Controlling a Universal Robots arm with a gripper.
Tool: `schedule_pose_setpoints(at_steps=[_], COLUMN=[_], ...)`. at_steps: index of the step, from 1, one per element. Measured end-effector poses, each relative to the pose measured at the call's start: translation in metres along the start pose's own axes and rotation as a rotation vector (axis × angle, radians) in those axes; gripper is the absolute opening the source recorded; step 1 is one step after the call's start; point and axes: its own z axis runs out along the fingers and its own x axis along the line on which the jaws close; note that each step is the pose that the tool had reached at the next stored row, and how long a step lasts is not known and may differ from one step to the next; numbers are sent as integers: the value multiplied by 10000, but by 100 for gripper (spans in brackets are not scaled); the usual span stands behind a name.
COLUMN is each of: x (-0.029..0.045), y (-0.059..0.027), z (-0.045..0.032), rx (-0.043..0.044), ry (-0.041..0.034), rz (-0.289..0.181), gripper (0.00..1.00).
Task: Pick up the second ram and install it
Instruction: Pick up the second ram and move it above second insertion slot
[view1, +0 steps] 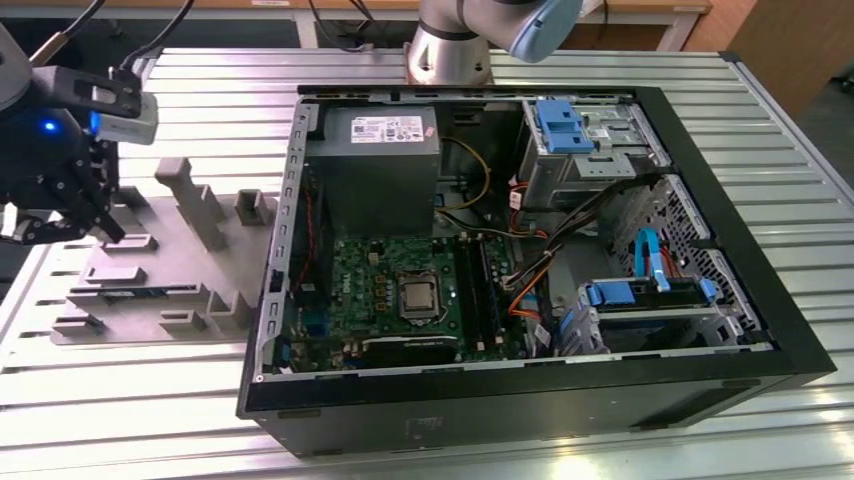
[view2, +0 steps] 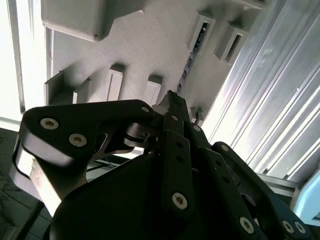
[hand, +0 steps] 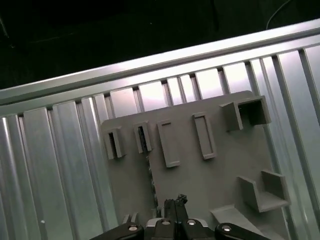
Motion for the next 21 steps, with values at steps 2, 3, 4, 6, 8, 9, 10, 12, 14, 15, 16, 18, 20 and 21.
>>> schedule_pose_setpoints(at_steps=[2,3,4,6,8,9,10,12,14,15,16,18,20,21], x=[0,1,1,1,2,2,2,3,5,8,12,26,40,48], y=[-1,-1,-1,-2,-2,-2,-2,0,1,3,6,18,42,58], z=[11,16,21,32,42,48,53,57,68,78,88,115,140,153], rx=[-12,-18,-23,-34,-47,-52,-58,-65,-61,-62,-64,-63,-64,-63], ry=[17,25,33,48,66,73,81,99,96,96,98,98,98,97], rz=[-370,-550,-730,-1089,-1464,-1643,-1824,-2010,-2010,-2011,-2011,-2012,-2010,-2011], gripper=[11,11,11,11,11,11,11,11,11,11,11,11,11,11])
